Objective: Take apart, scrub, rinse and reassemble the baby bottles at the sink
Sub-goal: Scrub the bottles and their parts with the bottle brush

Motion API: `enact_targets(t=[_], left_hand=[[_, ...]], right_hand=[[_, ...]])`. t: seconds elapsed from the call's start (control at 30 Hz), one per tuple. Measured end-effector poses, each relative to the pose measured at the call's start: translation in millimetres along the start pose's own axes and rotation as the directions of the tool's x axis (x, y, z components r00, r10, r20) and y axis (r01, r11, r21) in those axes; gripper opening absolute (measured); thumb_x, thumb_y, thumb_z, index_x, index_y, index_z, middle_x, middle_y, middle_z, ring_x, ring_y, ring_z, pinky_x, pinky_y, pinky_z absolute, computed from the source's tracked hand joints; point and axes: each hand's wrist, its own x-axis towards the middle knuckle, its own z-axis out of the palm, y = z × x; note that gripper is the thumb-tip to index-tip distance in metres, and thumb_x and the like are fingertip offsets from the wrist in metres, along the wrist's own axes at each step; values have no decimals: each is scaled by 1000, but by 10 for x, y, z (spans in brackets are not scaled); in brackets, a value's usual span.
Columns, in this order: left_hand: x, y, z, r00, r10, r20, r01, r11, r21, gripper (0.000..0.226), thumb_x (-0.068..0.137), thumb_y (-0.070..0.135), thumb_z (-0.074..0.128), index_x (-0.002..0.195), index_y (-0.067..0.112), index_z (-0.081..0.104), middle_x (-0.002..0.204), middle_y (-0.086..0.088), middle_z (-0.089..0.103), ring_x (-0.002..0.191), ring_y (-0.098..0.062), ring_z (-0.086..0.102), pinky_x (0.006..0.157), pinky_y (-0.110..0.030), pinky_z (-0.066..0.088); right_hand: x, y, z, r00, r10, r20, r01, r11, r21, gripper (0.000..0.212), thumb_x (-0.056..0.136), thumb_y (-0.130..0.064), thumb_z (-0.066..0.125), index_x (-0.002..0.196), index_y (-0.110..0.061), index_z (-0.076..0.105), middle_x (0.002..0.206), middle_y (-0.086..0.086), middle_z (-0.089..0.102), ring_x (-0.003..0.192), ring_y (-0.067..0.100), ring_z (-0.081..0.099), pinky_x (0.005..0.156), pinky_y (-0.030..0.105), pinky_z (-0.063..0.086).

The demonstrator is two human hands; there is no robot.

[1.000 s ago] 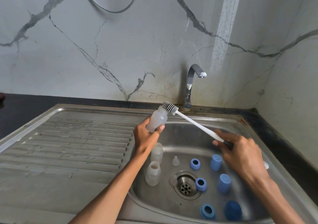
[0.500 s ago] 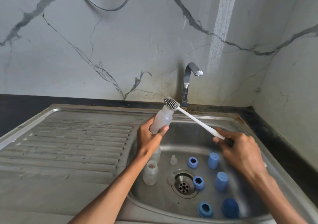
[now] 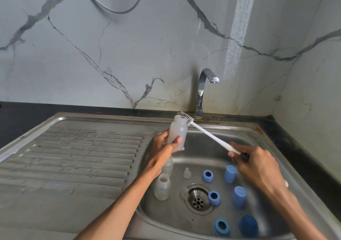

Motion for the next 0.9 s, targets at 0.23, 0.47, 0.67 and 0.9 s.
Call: enact_targets(t=[0.23,0.47,0.67,0.9], left_hand=[[-18,83,26,997,74,0,-74,997,21,38,78,19,73,115,27,68,107,-8,75,94,-31,73,79,-39,62],[61,122,-113,988,-136,-77,94,910,-404,31,98,14,59,124,-3,61,120,-27,64,108,-40,67,88,-46,59],[-16,168,33,974,-216,70,226,893,-388,23,91,7,65,112,-3,64,123,-28,64,114,-38,64,84,-40,60],[144,232,-329,958,-259,-127,122,762,-636,19,95,15,61,109,1,62,119,-25,62,104,-31,64,80,-37,60]], right_hand=[[-1,-13,1,1000,-25,3,25,1000,11,41,91,-39,67,132,-35,62,78,-2,69,63,14,64,59,32,52],[-7,-1,5,998,-52,26,53,999,-5,39,92,-39,66,130,-37,63,77,-8,64,62,10,58,54,23,40],[-27,-15,123,991,-109,75,99,986,134,41,91,-36,68,132,-33,62,77,-12,70,65,5,63,61,19,48],[-51,-4,100,960,-208,186,181,972,153,39,91,-31,70,130,-28,65,64,-13,65,52,1,54,52,14,42]])
